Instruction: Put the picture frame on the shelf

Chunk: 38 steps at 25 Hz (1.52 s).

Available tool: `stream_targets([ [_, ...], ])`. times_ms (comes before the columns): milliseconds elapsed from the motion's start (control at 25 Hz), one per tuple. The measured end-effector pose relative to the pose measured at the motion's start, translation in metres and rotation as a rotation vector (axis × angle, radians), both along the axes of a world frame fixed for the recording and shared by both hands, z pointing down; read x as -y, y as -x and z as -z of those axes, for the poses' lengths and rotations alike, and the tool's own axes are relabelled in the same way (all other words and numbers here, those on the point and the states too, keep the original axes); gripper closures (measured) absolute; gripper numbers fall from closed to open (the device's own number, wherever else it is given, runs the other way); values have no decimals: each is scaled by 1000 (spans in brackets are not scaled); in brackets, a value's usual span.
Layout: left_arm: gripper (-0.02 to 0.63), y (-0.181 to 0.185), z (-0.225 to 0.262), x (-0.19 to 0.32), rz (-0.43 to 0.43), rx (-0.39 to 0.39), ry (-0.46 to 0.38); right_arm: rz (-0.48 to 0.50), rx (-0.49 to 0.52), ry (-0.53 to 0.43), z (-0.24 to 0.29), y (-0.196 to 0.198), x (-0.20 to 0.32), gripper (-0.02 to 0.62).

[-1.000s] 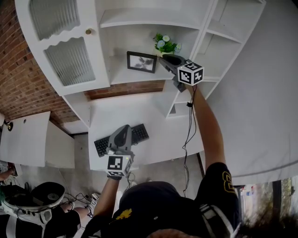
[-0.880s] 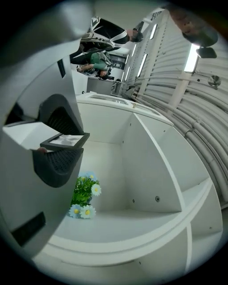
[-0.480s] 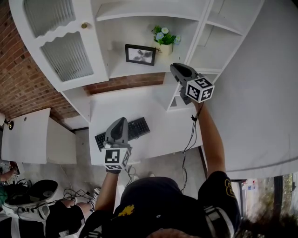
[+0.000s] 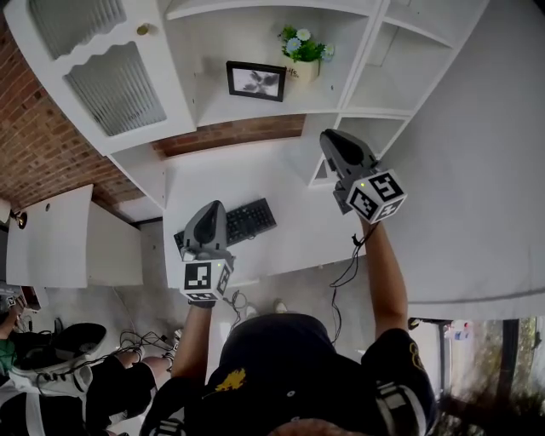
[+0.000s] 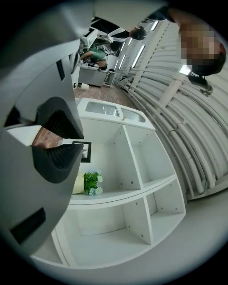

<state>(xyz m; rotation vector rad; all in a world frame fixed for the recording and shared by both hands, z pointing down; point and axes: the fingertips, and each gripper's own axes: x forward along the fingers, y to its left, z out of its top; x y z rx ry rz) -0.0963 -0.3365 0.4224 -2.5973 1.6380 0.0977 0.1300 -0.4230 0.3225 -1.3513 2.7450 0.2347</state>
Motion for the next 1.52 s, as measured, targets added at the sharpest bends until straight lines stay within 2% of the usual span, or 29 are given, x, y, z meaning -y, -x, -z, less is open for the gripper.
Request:
stream_targets([
  [600,588,16,-4,1,31,19,5,-50,14,-29,-23,19,-62,580],
  [760,588,25,-9,2,42,26,14,-98,-13,-52,-34,18,-69,580],
  [960,588,41,-14,2,60,27,21,-137,55,-35,-38,3,-73,586],
  [1040,588,49,-15,2,72,16,23,-146,66,-20,-42,-4,-76,586],
  [1200,588,76,-13,-3,115,39,6,-193,-16,-9,-56,-23,-83,586],
  [1360,588,117,-14,-7,194,26,19,-221,26,9,-56,-45,-86,589],
  [1520,588,129,-13,-6,224,21,17,-235,37,11,-56,-49,-87,589],
])
